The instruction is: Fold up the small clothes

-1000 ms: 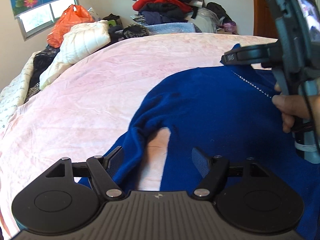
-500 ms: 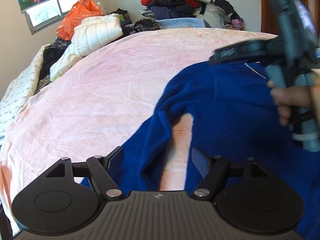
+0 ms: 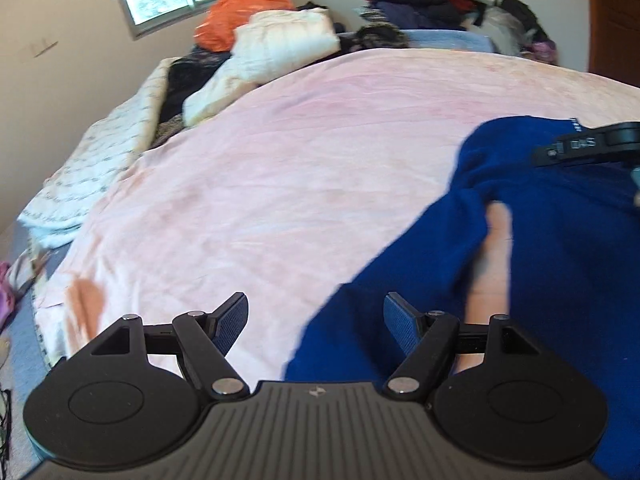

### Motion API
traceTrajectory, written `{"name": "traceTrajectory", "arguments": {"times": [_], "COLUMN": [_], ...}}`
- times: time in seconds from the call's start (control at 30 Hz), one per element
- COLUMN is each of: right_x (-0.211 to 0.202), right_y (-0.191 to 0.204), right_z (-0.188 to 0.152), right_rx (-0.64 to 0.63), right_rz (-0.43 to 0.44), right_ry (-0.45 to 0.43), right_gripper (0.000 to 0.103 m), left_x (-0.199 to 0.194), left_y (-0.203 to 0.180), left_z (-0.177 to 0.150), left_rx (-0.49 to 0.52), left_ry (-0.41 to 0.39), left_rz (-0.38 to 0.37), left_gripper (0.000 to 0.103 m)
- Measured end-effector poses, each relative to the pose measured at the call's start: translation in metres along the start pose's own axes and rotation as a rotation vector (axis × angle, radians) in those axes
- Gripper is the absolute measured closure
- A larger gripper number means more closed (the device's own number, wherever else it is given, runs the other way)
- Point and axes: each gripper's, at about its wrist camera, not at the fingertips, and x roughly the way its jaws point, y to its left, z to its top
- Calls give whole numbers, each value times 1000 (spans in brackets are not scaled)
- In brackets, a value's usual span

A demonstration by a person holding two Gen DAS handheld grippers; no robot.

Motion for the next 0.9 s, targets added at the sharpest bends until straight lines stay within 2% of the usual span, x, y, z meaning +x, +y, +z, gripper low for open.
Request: {"name": "traceTrajectory", "arguments": {"times": [0.13, 0.2, 0.27, 0.33, 0.37, 0.43, 0.5, 0.6, 0.63, 0.67, 0.73, 0.83, 0.87, 0.9], "right_x": [-31, -47, -60, -67, -69, -67, -58, -38, -29, -22, -19, -32, -38, -43], "right_y": [62, 97, 130, 159, 172, 193, 203, 196, 194, 199, 223, 237, 232, 225], "right_z": [-9, -21, -37, -53, -62, -78, -80, -75, -74, -72, -64, -43, -35, -30], "right_rx": [-340, -503, -626, -717, -767, -831, -746, -449, -368, -317, -308, -265, -238, -233], "right_rz": [66, 175, 317, 455, 497, 494, 496, 627, 653, 672, 742, 929, 953, 923], "right_ry": [-67, -69, -45, 28, 62, 107, 198, 324, 355, 364, 322, 185, 145, 108], "right_gripper": [51, 51, 52, 49, 48, 41, 41, 41, 46, 45, 46, 43, 40, 37], "left_x": [9, 12, 9, 6, 3, 1, 0, -5, -8, -12, -22, -37, -40, -42], "left_y": [62, 90, 113, 127, 129, 128, 122, 120, 126, 134, 154, 183, 190, 195], "left_z": [-9, -13, -16, -18, -17, -16, -15, -17, -18, -19, -19, -21, -21, -23], "left_rx": [-122, -208, -285, -342, -355, -350, -323, -307, -322, -348, -415, -486, -502, -518], "left_ry": [41, 65, 68, 63, 57, 49, 43, 24, 13, 1, -23, -61, -70, -84], "left_rz": [144, 207, 225, 218, 209, 187, 173, 188, 201, 216, 239, 260, 272, 285], "left_gripper": [28, 28, 28, 28, 28, 28, 28, 28, 28, 28, 28, 25, 23, 20]}}
